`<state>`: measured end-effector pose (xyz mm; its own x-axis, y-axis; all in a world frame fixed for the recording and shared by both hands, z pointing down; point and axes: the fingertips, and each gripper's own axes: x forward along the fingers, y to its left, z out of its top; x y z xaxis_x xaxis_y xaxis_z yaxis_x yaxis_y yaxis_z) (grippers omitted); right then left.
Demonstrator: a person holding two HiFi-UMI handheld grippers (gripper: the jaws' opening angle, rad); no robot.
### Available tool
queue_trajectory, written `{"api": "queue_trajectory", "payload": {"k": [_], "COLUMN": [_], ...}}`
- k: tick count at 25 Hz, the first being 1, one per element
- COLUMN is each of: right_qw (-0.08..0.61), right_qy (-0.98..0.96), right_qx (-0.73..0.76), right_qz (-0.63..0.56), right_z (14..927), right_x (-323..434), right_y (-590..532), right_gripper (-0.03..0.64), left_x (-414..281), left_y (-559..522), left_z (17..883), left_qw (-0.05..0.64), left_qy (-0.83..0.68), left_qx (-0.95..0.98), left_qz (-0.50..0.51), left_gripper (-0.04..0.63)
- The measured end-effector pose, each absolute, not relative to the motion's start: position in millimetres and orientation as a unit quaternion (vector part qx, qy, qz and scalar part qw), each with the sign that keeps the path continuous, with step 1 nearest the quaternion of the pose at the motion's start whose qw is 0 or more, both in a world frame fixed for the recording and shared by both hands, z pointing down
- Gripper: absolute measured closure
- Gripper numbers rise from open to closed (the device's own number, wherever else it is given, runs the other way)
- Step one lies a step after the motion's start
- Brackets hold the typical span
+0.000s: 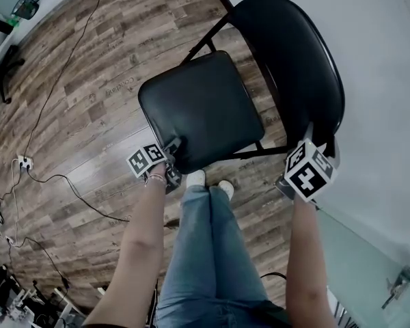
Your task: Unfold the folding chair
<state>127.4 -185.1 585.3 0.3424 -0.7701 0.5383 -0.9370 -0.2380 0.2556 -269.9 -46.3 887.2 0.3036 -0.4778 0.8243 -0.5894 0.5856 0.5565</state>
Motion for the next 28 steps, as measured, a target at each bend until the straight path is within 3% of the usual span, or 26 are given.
{"api": "queue_trajectory", "payload": {"k": [9, 23, 28], "right_qw": [0.304, 0.41, 0.427], "right_qy": [-0.56, -0.579, -0.601], "right_qx": [0.754, 0.653, 0.633], "right_qz": [0.157, 0.265, 0.236], "right_z": [586, 586, 555], "right_x": [127, 126, 119], "right_y": [-178, -152, -151], "right_gripper": [0.37, 0.379, 0.41], "left_x": [-258, -236, -230], "left_y": [-31, -28, -36], "left_z": [830, 726, 691], "left_qw": [0.645, 0.637, 0.626], "left_qy": [-0.606, -0.604, -0.6], "left_qx": [0.462, 0.478, 0.497], "left_qz": [0.06, 0.036, 0.03], "left_gripper": [0.104, 0.104, 0.104]}}
